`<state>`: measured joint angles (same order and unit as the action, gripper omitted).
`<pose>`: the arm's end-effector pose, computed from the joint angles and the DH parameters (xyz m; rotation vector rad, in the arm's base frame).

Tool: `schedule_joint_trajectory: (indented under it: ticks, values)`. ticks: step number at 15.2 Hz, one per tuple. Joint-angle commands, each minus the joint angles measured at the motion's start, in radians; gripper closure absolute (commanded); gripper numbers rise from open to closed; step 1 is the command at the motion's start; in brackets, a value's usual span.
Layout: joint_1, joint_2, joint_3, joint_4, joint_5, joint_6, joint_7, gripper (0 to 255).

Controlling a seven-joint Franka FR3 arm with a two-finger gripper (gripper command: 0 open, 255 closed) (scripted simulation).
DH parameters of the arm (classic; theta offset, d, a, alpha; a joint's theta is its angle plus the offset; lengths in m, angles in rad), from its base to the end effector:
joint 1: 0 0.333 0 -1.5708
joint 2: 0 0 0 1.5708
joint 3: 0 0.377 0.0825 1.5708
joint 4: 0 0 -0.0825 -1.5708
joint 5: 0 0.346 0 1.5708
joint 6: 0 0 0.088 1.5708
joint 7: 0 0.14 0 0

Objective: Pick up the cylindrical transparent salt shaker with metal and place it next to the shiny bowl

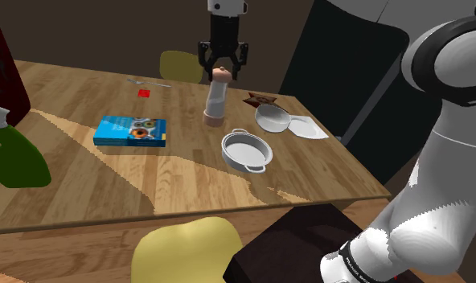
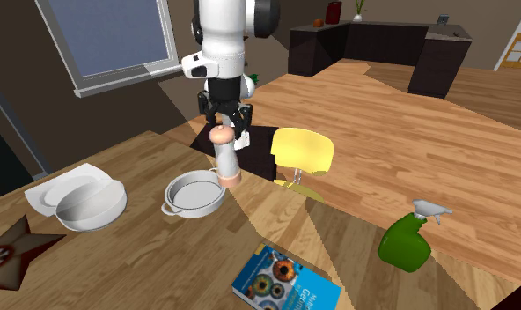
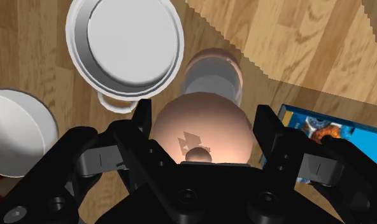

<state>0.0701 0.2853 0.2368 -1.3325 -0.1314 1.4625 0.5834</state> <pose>0.5826 0.1405 0.5897 2.9847 -0.4288 -0.1594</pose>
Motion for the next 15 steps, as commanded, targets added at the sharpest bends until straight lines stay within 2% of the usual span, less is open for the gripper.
schedule_joint_trajectory:
  ticks: [1,8,15]
  values:
    - [-0.034,-0.059,-0.013,-0.065,0.011,0.010,-0.043,255]
    - [-0.128,-0.203,-0.074,-0.195,0.026,0.014,-0.196,255]
    - [-0.210,-0.295,-0.149,-0.254,0.021,-0.003,-0.357,255]
